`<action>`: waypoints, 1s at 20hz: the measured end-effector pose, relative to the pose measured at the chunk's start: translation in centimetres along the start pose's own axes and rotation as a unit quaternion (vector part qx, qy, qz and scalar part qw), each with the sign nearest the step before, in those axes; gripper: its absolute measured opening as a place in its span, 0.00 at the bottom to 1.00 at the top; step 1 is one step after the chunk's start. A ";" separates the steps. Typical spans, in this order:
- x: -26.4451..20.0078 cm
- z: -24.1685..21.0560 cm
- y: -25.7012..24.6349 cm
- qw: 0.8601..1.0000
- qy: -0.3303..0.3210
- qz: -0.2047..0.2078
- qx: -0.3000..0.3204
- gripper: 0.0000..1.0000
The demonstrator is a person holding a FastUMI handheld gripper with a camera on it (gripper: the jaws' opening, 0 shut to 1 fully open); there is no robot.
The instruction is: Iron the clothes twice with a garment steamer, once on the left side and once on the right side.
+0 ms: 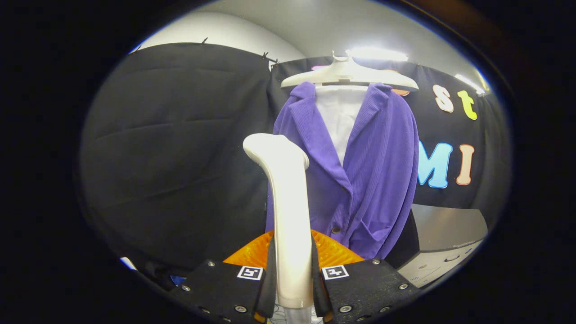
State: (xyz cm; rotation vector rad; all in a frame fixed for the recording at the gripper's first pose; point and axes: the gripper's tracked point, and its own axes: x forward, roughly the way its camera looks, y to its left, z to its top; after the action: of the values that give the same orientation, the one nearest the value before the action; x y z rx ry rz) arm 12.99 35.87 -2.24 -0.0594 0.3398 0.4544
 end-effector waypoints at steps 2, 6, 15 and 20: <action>0.7 2.3 0.3 1.000 -0.025 -0.007 0.001 0.33; 2.9 4.6 -0.2 0.997 -0.062 -0.036 0.006 0.33; 7.6 -1.4 -0.8 0.997 -0.029 -0.061 0.021 0.34; 8.3 -4.8 -0.4 0.998 0.001 -0.062 0.024 0.34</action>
State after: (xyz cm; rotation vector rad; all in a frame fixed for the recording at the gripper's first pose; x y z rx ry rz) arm 18.63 38.37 -9.56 -0.0352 0.3472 0.3226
